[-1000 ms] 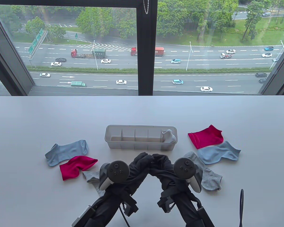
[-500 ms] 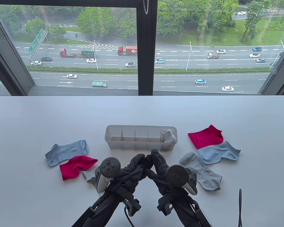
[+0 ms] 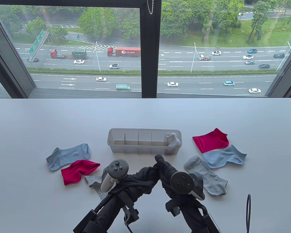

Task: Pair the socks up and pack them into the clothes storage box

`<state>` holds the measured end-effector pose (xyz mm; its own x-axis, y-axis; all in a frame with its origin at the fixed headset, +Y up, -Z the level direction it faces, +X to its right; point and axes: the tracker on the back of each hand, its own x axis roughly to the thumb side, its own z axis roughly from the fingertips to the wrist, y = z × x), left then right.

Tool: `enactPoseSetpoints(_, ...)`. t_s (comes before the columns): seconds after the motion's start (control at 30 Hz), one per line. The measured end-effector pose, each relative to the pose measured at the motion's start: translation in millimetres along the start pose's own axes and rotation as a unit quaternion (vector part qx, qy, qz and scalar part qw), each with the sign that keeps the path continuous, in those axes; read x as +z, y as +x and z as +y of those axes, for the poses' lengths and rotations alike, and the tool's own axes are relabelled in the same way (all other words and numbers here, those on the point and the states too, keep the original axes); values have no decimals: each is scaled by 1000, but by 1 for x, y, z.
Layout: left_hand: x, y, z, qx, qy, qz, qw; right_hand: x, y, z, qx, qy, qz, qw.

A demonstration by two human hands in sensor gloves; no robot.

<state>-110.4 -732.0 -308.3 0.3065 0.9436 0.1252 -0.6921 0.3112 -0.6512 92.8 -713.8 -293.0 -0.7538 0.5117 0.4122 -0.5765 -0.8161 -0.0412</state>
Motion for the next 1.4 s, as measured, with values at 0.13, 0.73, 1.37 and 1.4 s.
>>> enactPoseSetpoints(0.13,5,3,6,-11,21,27,999,-1,-8,3,-133,22,53,989)
enactPoseSetpoints(0.73,17,11,21,-221,155,-26,963,-8,-3,4,-253,93,47,962)
enactPoseSetpoints(1.37,18,17,14,-212,199,11,957,-3,-13,-8,-154,34,53,986)
enactPoseSetpoints(1.4,18,15,17,-179,204,18,962,-5,-11,-7,-212,89,34,973)
